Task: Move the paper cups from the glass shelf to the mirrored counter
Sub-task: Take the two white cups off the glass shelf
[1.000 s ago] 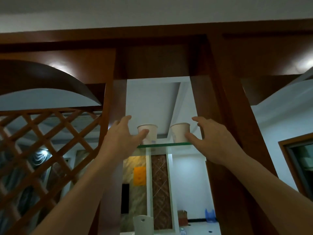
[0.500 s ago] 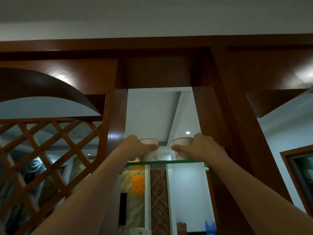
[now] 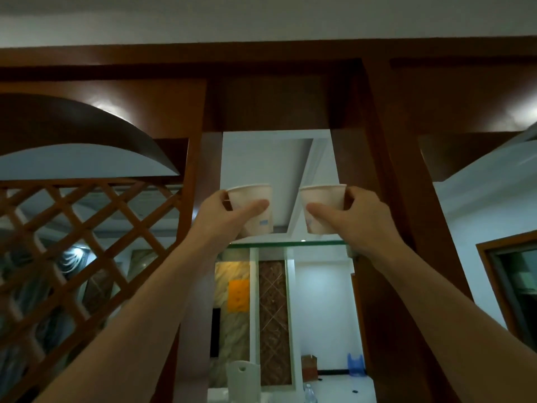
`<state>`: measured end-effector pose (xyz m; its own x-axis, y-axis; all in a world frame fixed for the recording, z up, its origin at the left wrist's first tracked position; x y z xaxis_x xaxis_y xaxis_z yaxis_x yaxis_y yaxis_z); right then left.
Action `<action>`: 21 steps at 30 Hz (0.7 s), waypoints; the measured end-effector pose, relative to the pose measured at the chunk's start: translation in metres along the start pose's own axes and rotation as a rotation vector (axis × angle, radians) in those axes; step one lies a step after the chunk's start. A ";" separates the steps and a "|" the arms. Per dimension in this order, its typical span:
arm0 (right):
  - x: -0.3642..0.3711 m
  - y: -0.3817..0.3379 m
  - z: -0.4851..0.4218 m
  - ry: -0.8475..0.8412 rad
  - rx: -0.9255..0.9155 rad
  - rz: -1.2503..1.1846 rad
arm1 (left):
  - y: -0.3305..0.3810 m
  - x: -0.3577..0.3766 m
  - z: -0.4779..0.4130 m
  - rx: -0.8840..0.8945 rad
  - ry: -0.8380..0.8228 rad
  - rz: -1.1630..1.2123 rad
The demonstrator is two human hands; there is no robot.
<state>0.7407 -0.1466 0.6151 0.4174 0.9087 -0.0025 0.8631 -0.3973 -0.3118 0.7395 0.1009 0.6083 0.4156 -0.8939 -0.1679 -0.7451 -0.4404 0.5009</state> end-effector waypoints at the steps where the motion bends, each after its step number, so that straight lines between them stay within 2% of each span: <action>1: -0.005 -0.007 0.013 0.005 -0.015 -0.037 | 0.004 -0.002 0.014 0.032 0.008 0.019; 7: -0.014 0.006 0.107 -0.033 -0.002 -0.086 | -0.030 0.013 0.102 0.054 -0.034 0.027; 14: -0.009 0.061 0.236 -0.092 0.194 -0.144 | -0.115 0.043 0.210 -0.127 -0.127 0.047; 21: -0.006 0.093 0.339 -0.141 0.365 -0.132 | -0.165 0.037 0.302 -0.253 -0.097 0.004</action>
<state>0.7224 -0.1460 0.2643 0.2455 0.9674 -0.0620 0.7384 -0.2280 -0.6346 0.7201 0.1157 0.2635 0.3517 -0.9048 -0.2402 -0.5874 -0.4131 0.6959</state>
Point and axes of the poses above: each hand's wrist, its own z-axis away from the middle knuckle, its own x-axis out of the palm, y = z × x, the point moved 10 cm from there along -z, towards the middle knuckle, and after that the axes turned 13 degrees about -z, right-handed, at the moved point
